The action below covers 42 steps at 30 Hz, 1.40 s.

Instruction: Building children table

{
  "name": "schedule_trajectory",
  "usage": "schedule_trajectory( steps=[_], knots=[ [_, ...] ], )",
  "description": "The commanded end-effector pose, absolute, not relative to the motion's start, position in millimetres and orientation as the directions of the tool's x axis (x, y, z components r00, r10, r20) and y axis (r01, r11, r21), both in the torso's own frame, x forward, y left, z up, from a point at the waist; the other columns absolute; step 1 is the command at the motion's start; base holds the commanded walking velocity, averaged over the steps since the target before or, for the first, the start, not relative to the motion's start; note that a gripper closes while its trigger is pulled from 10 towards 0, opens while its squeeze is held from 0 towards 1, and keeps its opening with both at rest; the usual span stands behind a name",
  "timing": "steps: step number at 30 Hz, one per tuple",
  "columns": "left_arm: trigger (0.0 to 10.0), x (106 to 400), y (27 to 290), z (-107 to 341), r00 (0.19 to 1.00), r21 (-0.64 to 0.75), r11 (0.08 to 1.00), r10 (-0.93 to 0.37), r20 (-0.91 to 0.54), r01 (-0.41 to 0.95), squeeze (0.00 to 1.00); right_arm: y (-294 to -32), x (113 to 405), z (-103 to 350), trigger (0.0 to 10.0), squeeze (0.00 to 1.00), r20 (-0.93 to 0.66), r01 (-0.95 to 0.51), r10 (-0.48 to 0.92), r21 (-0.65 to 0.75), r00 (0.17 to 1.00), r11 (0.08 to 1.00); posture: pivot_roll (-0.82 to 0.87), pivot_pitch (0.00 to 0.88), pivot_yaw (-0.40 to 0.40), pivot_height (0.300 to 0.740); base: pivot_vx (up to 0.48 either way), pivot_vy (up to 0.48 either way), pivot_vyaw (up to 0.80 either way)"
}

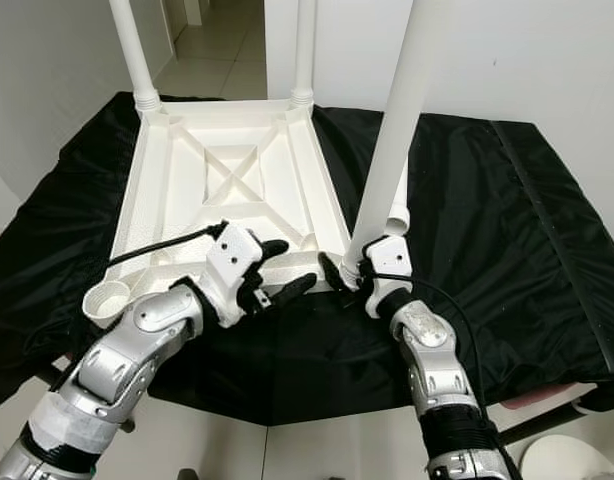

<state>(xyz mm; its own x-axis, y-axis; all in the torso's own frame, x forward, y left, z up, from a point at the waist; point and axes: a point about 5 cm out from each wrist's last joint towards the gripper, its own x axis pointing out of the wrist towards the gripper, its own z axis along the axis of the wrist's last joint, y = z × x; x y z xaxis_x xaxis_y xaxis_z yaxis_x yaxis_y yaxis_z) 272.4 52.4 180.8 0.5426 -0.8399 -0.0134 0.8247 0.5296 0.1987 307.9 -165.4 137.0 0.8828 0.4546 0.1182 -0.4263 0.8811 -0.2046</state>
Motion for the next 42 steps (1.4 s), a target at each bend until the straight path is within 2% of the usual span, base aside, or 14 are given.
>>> schedule_trajectory(
  steps=[1, 11, 16, 27, 28, 29, 30, 31, 40, 41, 42],
  knots=[
    [10.0, 264, 49, 176, 0.431, 0.189, 0.414, -0.9, -0.059, 0.891, 0.0, -165, 305, 135, 10.0, 0.0, 0.118, -0.439, 0.465, -0.192, 0.877, 0.878, 0.01, 0.097, 0.019, 0.74, 0.0, 0.0, 0.0],
    [10.0, 264, 41, 175, 0.352, 0.192, 0.331, -0.932, -0.087, 0.924, 0.0, -160, 307, 139, 10.0, 0.0, 0.101, -0.542, 0.565, -0.187, 0.819, 0.819, 0.0, 0.073, -0.007, 0.74, 0.0, 0.0, 0.0],
    [10.0, 255, 37, 169, 0.274, 0.189, 0.248, -0.953, -0.128, 0.95, 0.0, -166, 318, 149, 10.0, 0.0, 0.084, -0.579, 0.611, -0.24, 0.787, 0.779, 0.01, 0.032, -0.017, 0.74, 0.0, 0.0, 0.0],
    [10.0, 249, 36, 167, 0.219, 0.182, 0.189, -0.963, -0.157, 0.965, 0.0, -173, 329, 152, 10.0, 0.0, 0.035, -0.617, 0.647, -0.262, 0.762, 0.742, 0.01, 0.018, -0.019, 0.74, 0.0, 0.0, 0.0],
    [10.0, 249, 37, 167, 0.218, 0.181, 0.189, -0.963, -0.159, 0.965, 0.0, -174, 330, 150, 7.1, 0.0, 0.011, -0.633, 0.658, -0.258, 0.753, 0.729, 0.02, 0.009, -0.015, 0.74, 0.0, 0.0, 0.0],
    [10.0, 249, 38, 167, 0.22, 0.182, 0.19, -0.962, -0.161, 0.965, 0.0, -176, 331, 147, 2.2, 0.0, -0.008, -0.645, 0.665, -0.254, 0.747, 0.721, 0.02, 0.007, -0.013, 0.74, 0.0, 0.0, 0.0],
    [10.0, 249, 38, 167, 0.22, 0.182, 0.19, -0.962, -0.161, 0.965, 0.0, -176, 331, 147, 2.2, 0.0, -0.008, -0.645, 0.665, -0.254, 0.747, 0.721, 0.02, 0.007, -0.013, 0.74, 0.0, 0.0, 0.0],
    [10.0, 251, 40, 167, 0.23, 0.195, 0.197, -0.96, -0.162, 0.961, 0.0, -180, 333, 142, 0.0, 0.0, -0.031, -0.657, 0.67, -0.235, 0.742, 0.716, 0.02, 0.002, -0.009, 0.74, 0.0, 0.0, 0.0],
    [10.0, 257, 41, 170, 0.243, 0.214, 0.208, -0.957, -0.157, 0.955, 0.0, -184, 331, 136, 0.0, 0.0, -0.036, -0.647, 0.654, -0.2, 0.755, 0.736, 0.01, 0.0, -0.008, 0.74, 0.0, 0.0, 0.0],
    [10.0, 259, 40, 171, 0.251, 0.222, 0.215, -0.956, -0.153, 0.951, 0.0, -184, 329, 133, 2.2, 0.0, -0.031, -0.638, 0.644, -0.181, 0.764, 0.749, 0.01, 0.0, -0.011, 0.74, 0.0, 0.0, 0.0],
    [10.0, 259, 40, 171, 0.251, 0.222, 0.215, -0.956, -0.153, 0.951, 0.0, -184, 329, 133, 2.2, 0.0, -0.031, -0.638, 0.644, -0.181, 0.764, 0.749, 0.01, 0.0, -0.011, 0.74, 0.0, 0.0, 0.0]
  ],
)
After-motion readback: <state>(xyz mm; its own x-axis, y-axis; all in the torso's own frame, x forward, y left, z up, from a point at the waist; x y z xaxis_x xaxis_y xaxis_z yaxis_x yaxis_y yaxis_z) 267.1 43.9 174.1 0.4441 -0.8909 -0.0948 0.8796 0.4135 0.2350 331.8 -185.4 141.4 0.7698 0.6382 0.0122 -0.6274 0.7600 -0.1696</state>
